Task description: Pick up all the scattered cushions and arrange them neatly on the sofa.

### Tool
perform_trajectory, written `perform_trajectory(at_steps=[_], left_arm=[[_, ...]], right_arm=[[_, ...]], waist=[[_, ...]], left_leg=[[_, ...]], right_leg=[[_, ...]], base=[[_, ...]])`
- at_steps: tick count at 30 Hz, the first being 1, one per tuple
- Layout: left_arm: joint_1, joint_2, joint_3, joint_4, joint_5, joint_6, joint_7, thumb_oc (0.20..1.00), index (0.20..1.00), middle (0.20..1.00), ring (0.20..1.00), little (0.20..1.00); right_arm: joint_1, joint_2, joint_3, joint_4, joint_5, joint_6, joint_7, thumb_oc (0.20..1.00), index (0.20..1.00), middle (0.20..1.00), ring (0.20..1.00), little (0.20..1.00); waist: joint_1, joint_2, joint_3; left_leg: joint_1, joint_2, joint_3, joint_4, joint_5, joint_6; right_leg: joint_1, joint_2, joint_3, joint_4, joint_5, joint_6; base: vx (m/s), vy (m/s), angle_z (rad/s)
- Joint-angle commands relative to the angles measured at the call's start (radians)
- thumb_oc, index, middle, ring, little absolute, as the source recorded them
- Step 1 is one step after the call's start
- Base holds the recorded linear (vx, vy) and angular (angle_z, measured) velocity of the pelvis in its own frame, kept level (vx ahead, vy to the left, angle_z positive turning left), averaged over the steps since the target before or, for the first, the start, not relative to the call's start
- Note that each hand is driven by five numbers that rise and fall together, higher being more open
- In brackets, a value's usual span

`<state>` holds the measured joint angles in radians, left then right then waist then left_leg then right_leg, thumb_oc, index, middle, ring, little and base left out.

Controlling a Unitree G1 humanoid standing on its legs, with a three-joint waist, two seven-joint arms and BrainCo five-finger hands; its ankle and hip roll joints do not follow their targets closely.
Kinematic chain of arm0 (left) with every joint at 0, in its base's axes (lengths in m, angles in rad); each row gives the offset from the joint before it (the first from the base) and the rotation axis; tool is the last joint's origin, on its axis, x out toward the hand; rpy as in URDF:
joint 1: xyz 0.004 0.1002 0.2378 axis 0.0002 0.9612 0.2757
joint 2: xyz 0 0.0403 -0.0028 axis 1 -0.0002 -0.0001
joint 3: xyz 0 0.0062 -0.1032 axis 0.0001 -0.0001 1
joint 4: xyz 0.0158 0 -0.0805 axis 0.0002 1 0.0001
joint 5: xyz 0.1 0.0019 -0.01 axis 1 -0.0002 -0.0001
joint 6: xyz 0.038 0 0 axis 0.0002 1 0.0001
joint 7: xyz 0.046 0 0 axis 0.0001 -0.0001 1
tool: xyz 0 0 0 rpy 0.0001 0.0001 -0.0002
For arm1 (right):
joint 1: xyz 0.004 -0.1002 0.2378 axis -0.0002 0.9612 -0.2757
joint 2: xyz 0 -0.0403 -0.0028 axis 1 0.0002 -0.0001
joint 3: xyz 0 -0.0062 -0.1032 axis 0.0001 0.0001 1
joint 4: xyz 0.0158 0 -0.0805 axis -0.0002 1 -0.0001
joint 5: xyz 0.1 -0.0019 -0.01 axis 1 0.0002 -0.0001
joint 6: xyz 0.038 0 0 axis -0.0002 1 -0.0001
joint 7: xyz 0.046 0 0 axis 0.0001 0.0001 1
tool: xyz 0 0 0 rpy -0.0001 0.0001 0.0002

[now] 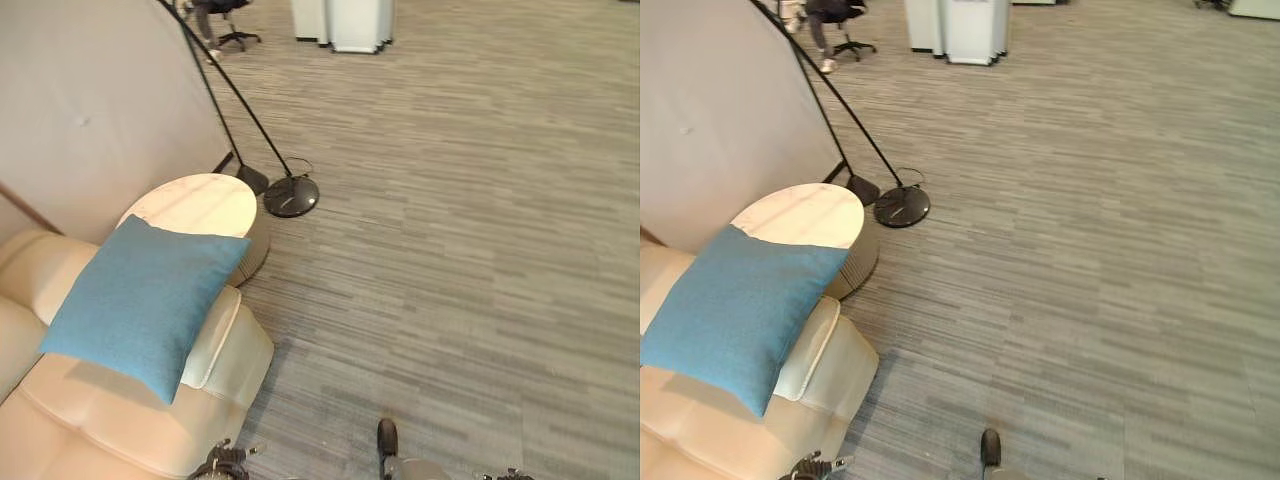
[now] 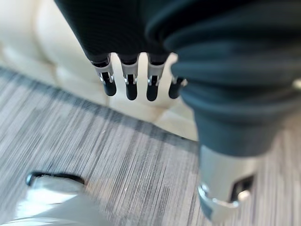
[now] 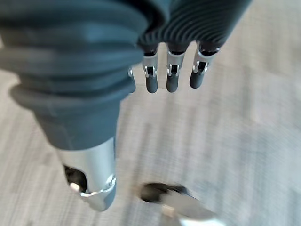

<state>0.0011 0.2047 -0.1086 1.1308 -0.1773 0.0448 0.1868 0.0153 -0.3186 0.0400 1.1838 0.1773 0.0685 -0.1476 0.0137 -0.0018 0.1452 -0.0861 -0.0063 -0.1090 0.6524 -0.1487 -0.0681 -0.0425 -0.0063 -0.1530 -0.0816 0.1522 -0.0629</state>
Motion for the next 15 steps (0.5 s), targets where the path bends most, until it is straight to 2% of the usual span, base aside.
perform_trajectory(at_steps=[1,4,5,7,8,9,10,12,14,15], left_arm=[[-0.027,0.055,-0.004,-0.052,-0.028,-0.005,-0.001,1.0,1.0,1.0,1.0,1.0],[-0.021,0.054,-0.006,-0.054,-0.023,-0.005,-0.002,1.0,1.0,1.0,1.0,1.0],[-0.015,0.053,-0.005,-0.05,-0.02,-0.002,-0.003,1.0,1.0,1.0,1.0,1.0],[-0.008,0.051,-0.005,-0.05,-0.017,0.001,-0.005,1.0,1.0,1.0,1.0,1.0],[-0.004,0.052,0.0,-0.049,-0.017,0.002,-0.004,1.0,1.0,1.0,1.0,1.0],[-0.003,0.053,0.0,-0.051,-0.015,0.004,-0.005,1.0,1.0,1.0,1.0,1.0],[-0.004,0.055,0.006,-0.052,-0.019,0.007,-0.006,1.0,1.0,1.0,1.0,1.0],[-0.007,0.067,0.028,-0.053,-0.027,0.009,-0.005,1.0,1.0,1.0,1.0,1.0],[0.001,0.069,0.036,-0.052,-0.031,0.012,-0.007,1.0,1.0,1.0,1.0,1.0],[0.016,0.075,0.05,-0.049,-0.036,0.014,-0.008,1.0,1.0,1.0,1.0,1.0]], right_arm=[[-0.029,-0.041,0.029,0.003,-0.013,0.001,-0.001,1.0,1.0,1.0,1.0,1.0],[-0.03,-0.042,0.021,0.001,-0.009,0.01,-0.005,1.0,1.0,1.0,1.0,1.0],[-0.033,-0.04,0.024,-0.006,-0.011,0.009,-0.005,1.0,1.0,1.0,1.0,1.0],[-0.033,-0.034,0.028,-0.01,-0.011,0.007,-0.01,1.0,1.0,1.0,1.0,1.0],[-0.032,-0.029,0.034,-0.013,-0.014,0.003,-0.014,1.0,1.0,1.0,1.0,1.0],[-0.034,-0.028,0.036,-0.014,-0.014,0.003,-0.016,1.0,1.0,1.0,1.0,1.0],[-0.035,-0.025,0.038,-0.019,-0.014,0.001,-0.019,1.0,1.0,1.0,1.0,1.0],[-0.044,-0.022,0.043,-0.026,-0.018,-0.002,-0.022,1.0,1.0,1.0,1.0,1.0],[-0.045,-0.019,0.044,-0.029,-0.021,0.002,-0.022,1.0,1.0,1.0,1.0,1.0],[-0.043,-0.014,0.049,-0.036,-0.029,0.005,-0.017,1.0,1.0,1.0,1.0,1.0]], waist=[[0.0,0.009,0.072],[0.011,0.004,0.068],[0.01,0.0,0.065],[0.015,0.002,0.057],[0.014,0.011,0.051],[0.017,0.013,0.049],[0.012,0.015,0.048],[0.015,0.01,0.042],[0.022,0.007,0.036],[0.027,0.005,0.022]], left_leg=[[0.027,0.06,0.181,-0.113,0.145,0.055],[-0.014,0.051,0.248,-0.237,0.078,0.05],[-0.009,0.045,0.278,-0.328,0.057,0.056],[-0.018,0.04,0.311,-0.514,0.103,0.045],[-0.035,0.047,0.349,-0.629,0.175,0.023],[-0.037,0.046,0.355,-0.682,0.207,0.018],[-0.056,0.056,0.392,-0.74,0.234,0.005],[-0.106,0.083,0.459,-0.74,0.243,-0.013],[-0.095,0.082,0.455,-0.74,0.263,-0.015],[-0.075,0.085,0.455,-0.74,0.253,-0.005]], right_leg=[[0.028,-0.055,-0.008,0.055,-0.152,0.106],[0.078,-0.075,-0.095,0.039,-0.186,0.119],[0.095,-0.084,-0.129,0.032,-0.197,0.127],[0.117,-0.081,-0.175,0.015,-0.205,0.132],[0.135,-0.07,-0.212,0.007,-0.22,0.132],[0.147,-0.066,-0.232,0.006,-0.225,0.13],[0.156,-0.063,-0.263,0.011,-0.238,0.126],[0.183,-0.06,-0.311,0.027,-0.261,0.118],[0.197,-0.065,-0.32,0.037,-0.269,0.12],[0.218,-0.067,-0.331,0.055,-0.286,0.124]], base=[[0.22,-0.197,0.79],[0.24,-0.123,1.49],[0.25,-0.05,1.35],[0.21,0.001,1.15],[0.22,0.026,0.74],[0.23,0.039,0.89],[0.24,0.065,0.91],[0.25,0.087,0.96],[0.28,0.105,0.86],[0.67,0.288,0.57]])
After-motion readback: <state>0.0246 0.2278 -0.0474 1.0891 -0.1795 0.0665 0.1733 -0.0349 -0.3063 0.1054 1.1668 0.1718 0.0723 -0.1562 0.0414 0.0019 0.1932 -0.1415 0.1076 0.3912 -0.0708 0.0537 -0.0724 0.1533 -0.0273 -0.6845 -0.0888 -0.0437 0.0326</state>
